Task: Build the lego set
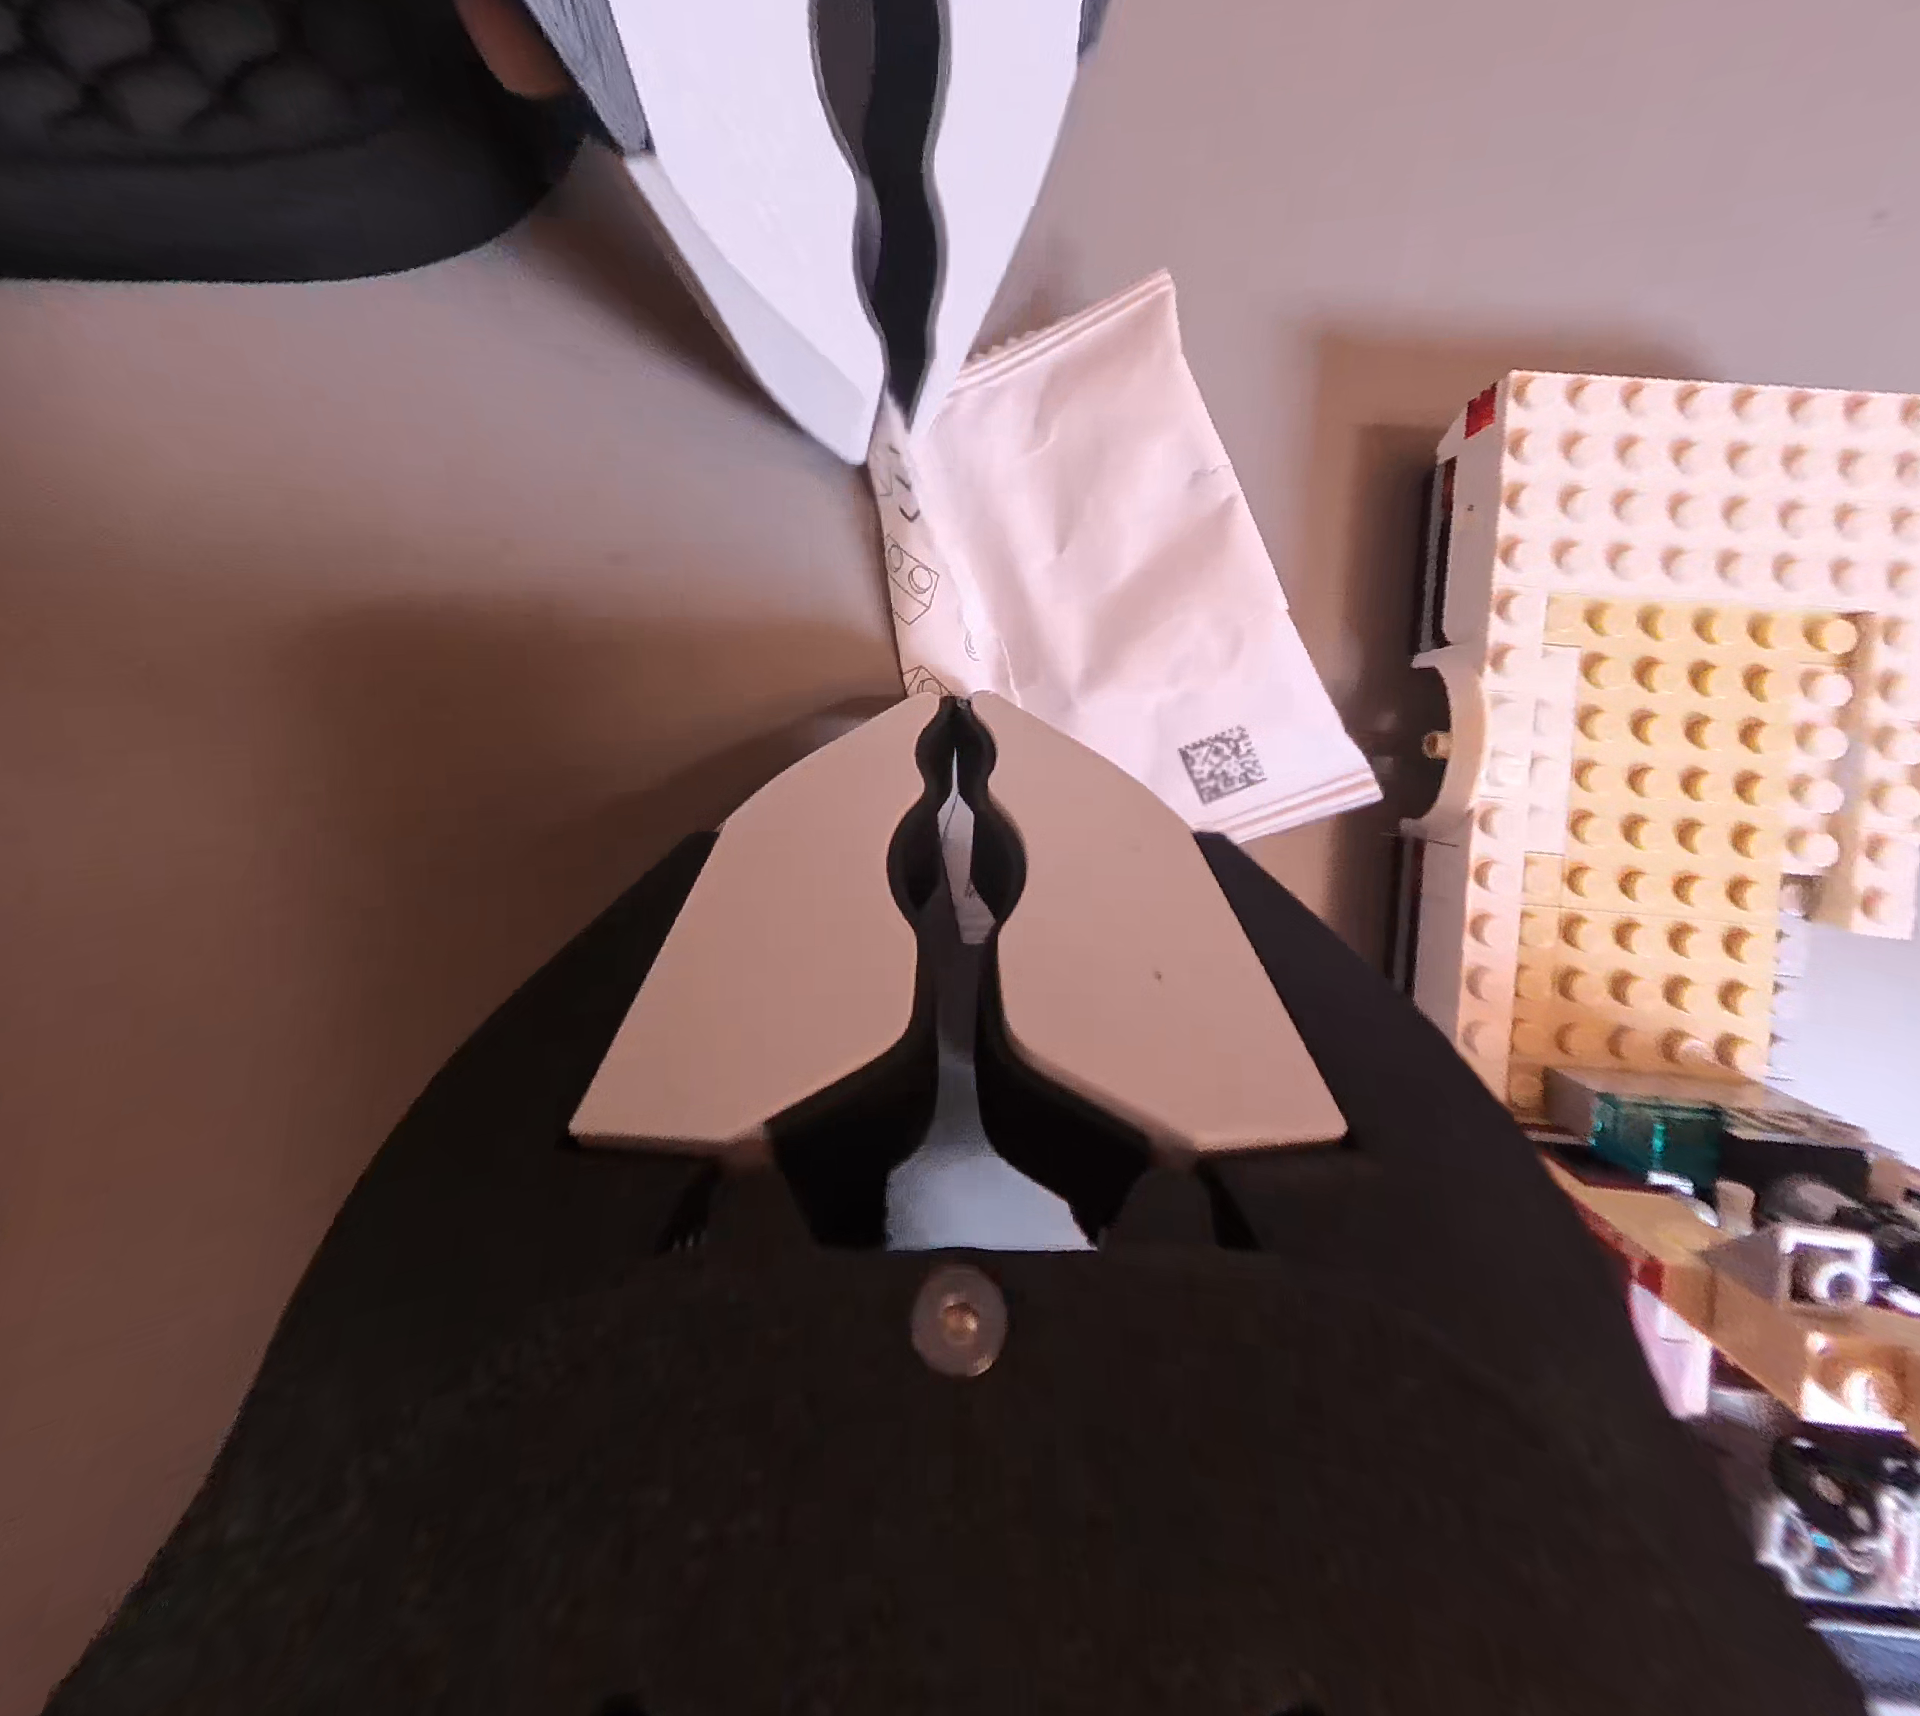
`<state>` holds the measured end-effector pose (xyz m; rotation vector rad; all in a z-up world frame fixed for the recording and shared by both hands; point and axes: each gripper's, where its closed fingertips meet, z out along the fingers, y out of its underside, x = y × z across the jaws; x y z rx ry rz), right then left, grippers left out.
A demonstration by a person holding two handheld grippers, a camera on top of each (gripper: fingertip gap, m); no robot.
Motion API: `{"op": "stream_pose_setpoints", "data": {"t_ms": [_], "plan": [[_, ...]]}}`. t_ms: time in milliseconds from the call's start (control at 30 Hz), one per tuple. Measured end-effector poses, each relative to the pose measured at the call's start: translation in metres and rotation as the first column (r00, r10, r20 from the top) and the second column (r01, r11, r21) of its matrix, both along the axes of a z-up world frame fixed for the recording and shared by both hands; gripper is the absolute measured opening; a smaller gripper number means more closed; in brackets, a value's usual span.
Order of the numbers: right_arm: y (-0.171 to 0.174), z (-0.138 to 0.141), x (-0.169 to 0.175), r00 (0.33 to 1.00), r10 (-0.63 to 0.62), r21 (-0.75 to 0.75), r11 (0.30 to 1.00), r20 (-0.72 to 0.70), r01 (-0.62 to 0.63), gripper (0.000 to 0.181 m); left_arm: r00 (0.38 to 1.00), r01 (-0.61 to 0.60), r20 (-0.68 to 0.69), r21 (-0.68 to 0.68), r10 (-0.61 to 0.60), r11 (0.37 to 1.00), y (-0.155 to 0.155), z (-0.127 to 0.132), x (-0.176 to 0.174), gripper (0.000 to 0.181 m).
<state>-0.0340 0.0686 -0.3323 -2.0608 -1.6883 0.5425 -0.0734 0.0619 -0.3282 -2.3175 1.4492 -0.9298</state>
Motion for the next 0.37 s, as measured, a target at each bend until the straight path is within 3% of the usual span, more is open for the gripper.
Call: {"op": "stream_pose_setpoints", "data": {"t_ms": [200,367], "plan": [[0.000,0.000,-0.001,0.999,-0.027,-0.026,0.999,-0.036,0.026,0.000,0.994,-0.101,-0.036,0.050,0.103,0.994,0.018,-0.002,-0.028,0.000],[0.000,0.000,-0.001,0.998,-0.048,-0.045,0.998,-0.044,0.046,0.000,0.988,-0.017,0.152,0.149,-0.006,0.989,0.000,0.041,-0.006,0.000]]}}
